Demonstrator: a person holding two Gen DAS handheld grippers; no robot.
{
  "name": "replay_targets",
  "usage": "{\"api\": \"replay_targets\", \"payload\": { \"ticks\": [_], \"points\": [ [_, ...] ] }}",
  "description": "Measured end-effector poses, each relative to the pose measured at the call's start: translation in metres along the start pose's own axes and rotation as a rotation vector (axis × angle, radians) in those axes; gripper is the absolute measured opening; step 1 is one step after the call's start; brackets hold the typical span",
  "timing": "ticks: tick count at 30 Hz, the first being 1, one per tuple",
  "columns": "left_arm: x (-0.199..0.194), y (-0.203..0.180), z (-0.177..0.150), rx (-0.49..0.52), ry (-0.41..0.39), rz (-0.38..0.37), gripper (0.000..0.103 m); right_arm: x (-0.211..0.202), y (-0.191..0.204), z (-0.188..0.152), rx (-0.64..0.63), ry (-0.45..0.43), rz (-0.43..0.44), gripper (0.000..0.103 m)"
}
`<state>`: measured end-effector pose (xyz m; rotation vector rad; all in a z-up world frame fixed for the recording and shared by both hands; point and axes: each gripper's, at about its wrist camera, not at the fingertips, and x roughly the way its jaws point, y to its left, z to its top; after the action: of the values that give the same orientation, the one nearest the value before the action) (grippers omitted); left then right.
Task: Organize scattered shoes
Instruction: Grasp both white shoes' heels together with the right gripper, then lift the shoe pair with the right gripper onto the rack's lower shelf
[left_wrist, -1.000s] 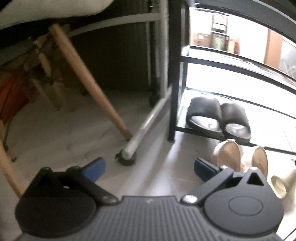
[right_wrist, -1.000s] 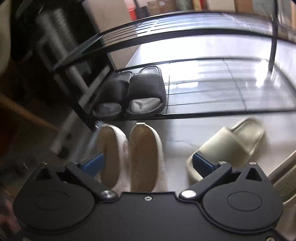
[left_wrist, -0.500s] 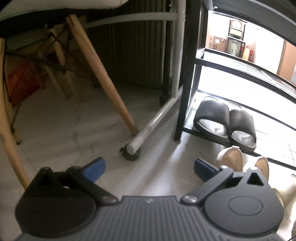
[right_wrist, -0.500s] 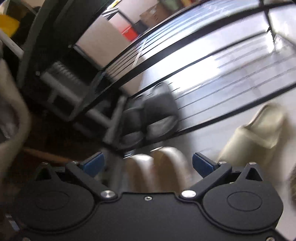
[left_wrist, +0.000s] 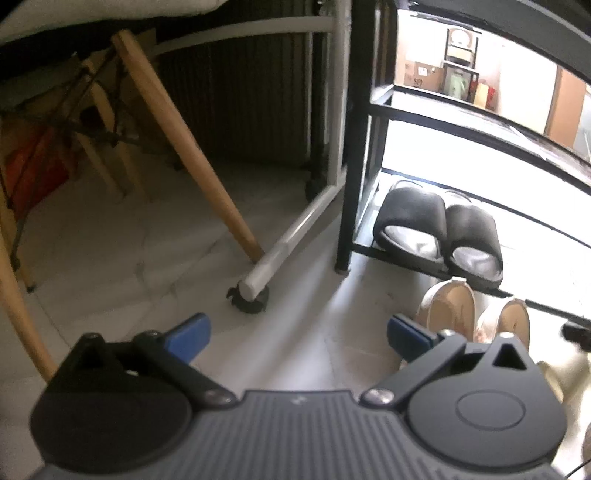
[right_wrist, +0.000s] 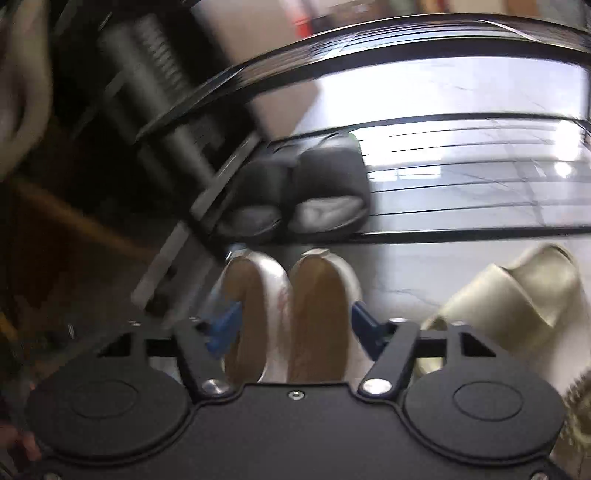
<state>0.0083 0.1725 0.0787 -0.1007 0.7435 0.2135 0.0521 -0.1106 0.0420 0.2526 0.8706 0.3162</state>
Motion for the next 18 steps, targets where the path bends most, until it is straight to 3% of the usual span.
{"api": "replay_targets", "payload": {
  "ticks": [4, 10, 18],
  "points": [
    [-0.001, 0.001, 0.002, 0.016, -0.018, 0.014, 0.102, 0.034, 0.014, 0.001, -0.053, 0.019, -0.052, 0.060],
    [0.005, -0.005, 0.002, 0.102, -0.011, 0.046, 0.102, 0.081, 0.009, 0.007, 0.014, -0.043, -0.147, 0.068],
    [0.017, -0.007, 0.005, 0.156, 0.001, 0.087, 0.102, 0.122, 0.022, 0.004, 0.033, -0.071, -0.189, 0.086]
  ]
}}
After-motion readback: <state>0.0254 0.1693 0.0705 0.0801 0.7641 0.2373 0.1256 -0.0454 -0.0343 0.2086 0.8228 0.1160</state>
